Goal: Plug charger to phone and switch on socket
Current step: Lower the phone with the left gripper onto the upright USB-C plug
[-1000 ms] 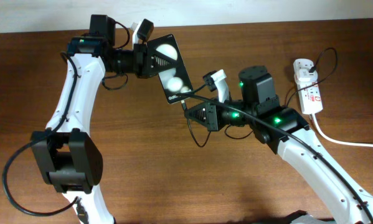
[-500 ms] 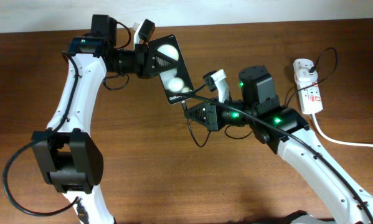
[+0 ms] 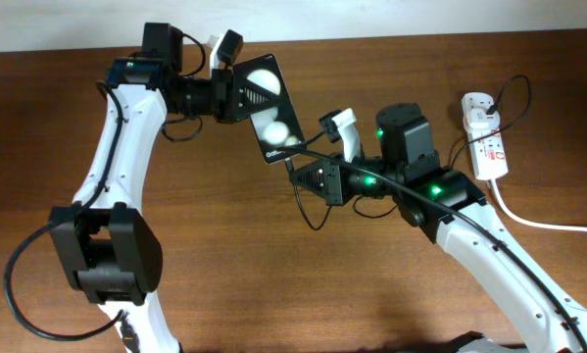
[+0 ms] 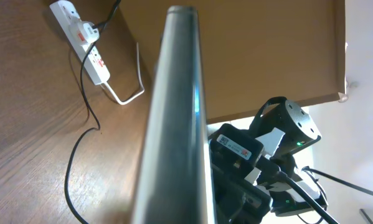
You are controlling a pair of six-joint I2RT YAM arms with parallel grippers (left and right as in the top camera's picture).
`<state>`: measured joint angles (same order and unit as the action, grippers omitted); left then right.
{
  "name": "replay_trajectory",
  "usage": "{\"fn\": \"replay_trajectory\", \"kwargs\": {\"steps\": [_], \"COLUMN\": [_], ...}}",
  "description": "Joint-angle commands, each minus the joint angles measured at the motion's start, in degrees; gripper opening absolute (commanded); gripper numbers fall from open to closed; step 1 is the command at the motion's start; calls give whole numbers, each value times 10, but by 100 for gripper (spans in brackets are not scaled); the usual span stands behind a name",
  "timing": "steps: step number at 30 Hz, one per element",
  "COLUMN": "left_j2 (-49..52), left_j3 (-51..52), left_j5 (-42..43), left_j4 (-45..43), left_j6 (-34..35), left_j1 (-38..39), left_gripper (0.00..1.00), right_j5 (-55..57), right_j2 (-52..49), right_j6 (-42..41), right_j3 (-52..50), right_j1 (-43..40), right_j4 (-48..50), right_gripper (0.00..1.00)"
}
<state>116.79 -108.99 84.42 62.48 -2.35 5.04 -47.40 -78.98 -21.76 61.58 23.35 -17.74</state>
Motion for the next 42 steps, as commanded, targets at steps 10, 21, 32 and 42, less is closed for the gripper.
{"fn": "replay_trajectory", "kwargs": {"steps": [10, 21, 32, 42], "left_j2": [-14, -14, -14, -9], "left_j3": [-9, -9, -9, -8], "left_j5": [0, -2, -167, -356], "left_j4": [2, -3, 7, 41], "left_j6": [1, 2, 2, 2], "left_j1": [35, 14, 2, 41], "left_gripper": [0, 0, 0, 0], "right_j5": [18, 10, 6, 47], "right_j2": [-3, -3, -3, -3], "right_j6": [-13, -12, 5, 5], "right_j3": [2, 2, 2, 1], "right_j1": [1, 2, 2, 2], "right_j4": [47, -5, -28, -48], "right_gripper": [4, 10, 41, 50]}}
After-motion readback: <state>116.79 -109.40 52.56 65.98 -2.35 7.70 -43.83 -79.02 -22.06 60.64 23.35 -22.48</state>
